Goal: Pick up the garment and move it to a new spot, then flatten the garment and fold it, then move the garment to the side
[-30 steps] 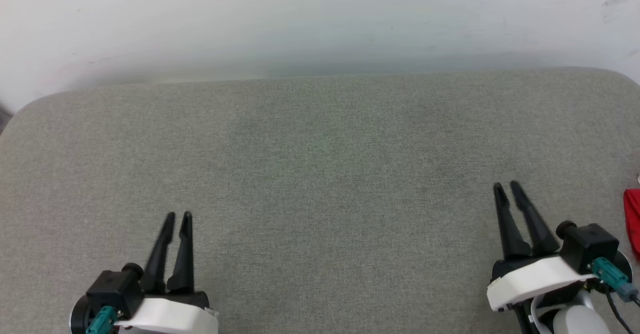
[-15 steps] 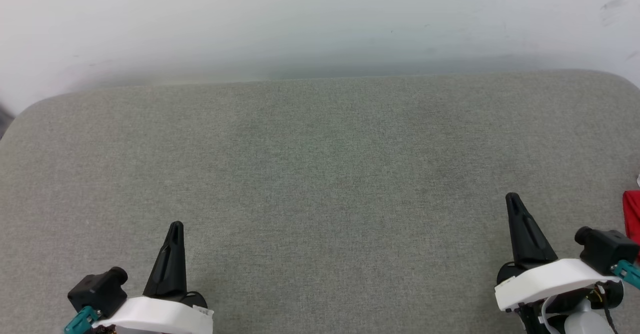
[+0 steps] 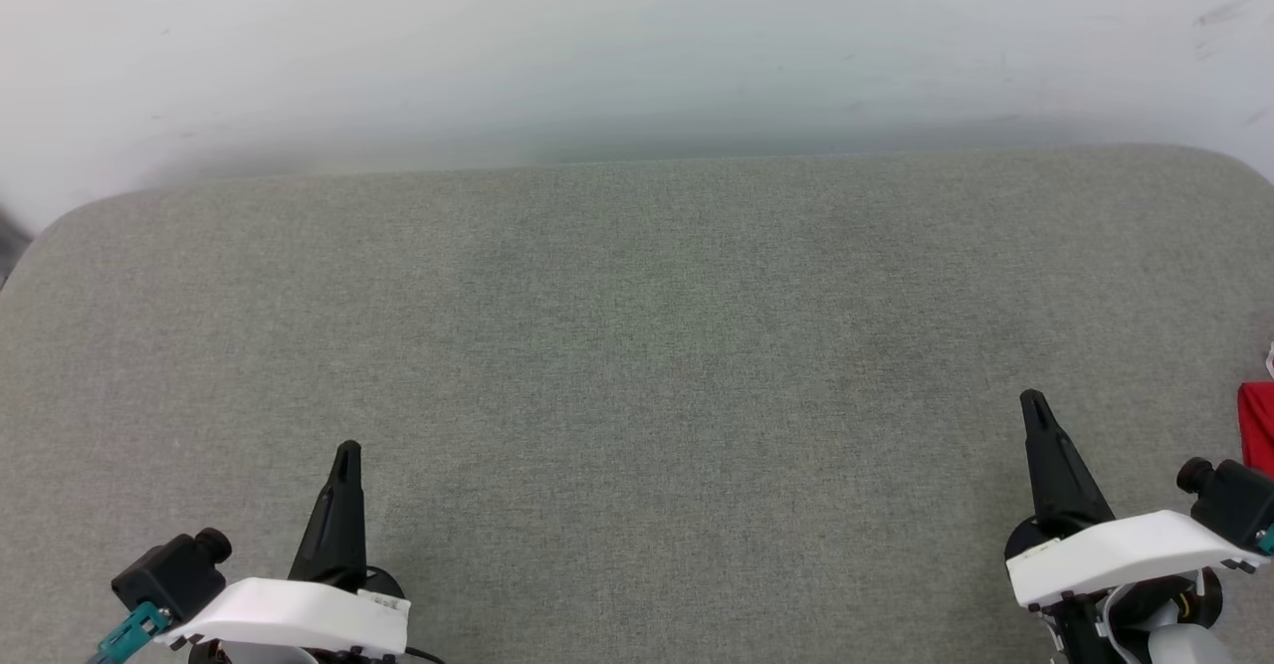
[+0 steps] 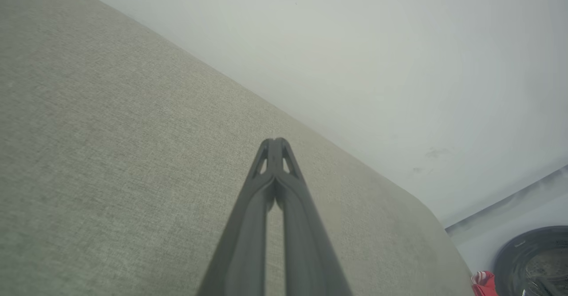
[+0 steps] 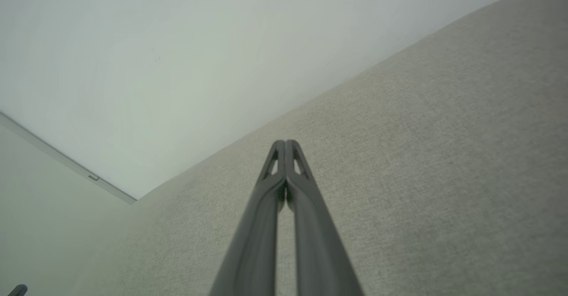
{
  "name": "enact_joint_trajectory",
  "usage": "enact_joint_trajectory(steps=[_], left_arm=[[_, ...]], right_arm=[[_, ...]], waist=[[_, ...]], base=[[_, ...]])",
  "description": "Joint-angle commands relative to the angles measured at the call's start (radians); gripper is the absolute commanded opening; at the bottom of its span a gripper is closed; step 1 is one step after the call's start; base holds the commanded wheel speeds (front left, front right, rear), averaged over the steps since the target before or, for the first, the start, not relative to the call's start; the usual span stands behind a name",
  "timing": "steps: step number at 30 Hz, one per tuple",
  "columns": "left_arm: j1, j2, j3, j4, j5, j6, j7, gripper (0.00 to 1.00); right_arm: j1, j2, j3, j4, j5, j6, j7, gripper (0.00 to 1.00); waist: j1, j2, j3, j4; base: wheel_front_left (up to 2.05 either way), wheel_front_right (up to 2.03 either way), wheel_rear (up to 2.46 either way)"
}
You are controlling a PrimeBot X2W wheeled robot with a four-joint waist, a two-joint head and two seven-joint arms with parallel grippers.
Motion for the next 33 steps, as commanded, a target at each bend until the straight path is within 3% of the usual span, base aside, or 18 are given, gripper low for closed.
enact_joint_trajectory(steps=[1, 33], left_arm=[[-0.031, 0.010, 0.000, -0.007, -0.041, -0.001, 0.008, 0.00], [-0.069, 0.015, 0.015, 0.047, -0.429, -0.002, 0.102, 0.00]], right_arm=[[-0.021, -0.001, -0.005, -0.008, 0.042, 0.000, 0.009, 0.00], [-0.029, 0.001, -0.039, 0.023, 0.440, 0.000, 0.092, 0.00]], waist=[[0.0000, 0.0000, -0.001, 0.000], [-0.0001, 0.0000, -0.019, 0.002]], base=[[0.00, 0.00, 0.00], [0.00, 0.00, 0.00]])
